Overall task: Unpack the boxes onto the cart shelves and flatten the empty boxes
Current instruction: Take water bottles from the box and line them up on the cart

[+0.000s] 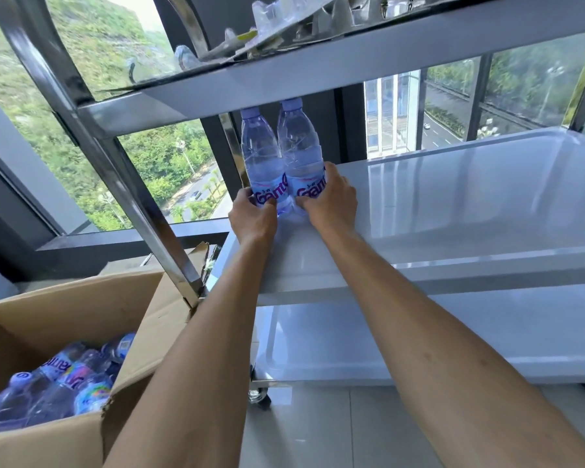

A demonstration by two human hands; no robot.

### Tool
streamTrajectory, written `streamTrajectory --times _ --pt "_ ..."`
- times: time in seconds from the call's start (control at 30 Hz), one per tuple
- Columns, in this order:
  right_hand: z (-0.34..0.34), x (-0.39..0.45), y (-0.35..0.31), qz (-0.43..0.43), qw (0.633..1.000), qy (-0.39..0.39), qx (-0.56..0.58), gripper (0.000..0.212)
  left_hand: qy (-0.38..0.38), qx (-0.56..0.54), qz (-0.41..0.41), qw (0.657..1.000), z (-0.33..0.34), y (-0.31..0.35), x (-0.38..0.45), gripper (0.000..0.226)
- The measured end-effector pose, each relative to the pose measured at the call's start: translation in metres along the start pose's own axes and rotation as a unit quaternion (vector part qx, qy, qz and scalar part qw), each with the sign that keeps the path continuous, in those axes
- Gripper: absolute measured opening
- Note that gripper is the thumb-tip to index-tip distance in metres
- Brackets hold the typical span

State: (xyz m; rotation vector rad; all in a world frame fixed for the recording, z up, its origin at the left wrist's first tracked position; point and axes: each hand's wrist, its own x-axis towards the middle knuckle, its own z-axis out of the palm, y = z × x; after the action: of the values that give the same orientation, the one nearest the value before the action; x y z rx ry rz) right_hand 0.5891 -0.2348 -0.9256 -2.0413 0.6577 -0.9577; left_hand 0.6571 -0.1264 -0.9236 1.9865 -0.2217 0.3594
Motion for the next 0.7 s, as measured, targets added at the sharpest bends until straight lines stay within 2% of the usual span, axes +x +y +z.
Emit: streamTrajectory --times 0.23,0.4,0.5,0.6,0.7 --pt "-0.012 -0.010 -0.008 0.038 0.998 -0.014 -0.047 0.079 -0.001 0.004 -0.015 1.000 -0.006 0.006 -0.010 0.029" --pt "-0.039 -0.044 -0.032 0.024 0.992 -0.011 -0.120 0.050 0.011 0.066 0.009 0.998 -0.049 0.011 -0.049 0.034" --pt "-0.040 -0.080 -0.045 0.009 0.997 0.005 -0.079 0.036 -0.003 0.061 0.035 0.998 -0.089 0.005 -0.079 0.029" --pt "-0.035 -0.127 -0.052 -0.009 0.998 0.065 -0.018 0.033 -0.053 0.117 0.105 0.986 -0.140 -0.011 -0.110 0.023" --pt "-0.020 -0.169 -0.068 -0.059 0.992 0.099 0.040 0.027 -0.059 0.154 0.152 0.975 -0.198 -0.020 -0.110 0.019"
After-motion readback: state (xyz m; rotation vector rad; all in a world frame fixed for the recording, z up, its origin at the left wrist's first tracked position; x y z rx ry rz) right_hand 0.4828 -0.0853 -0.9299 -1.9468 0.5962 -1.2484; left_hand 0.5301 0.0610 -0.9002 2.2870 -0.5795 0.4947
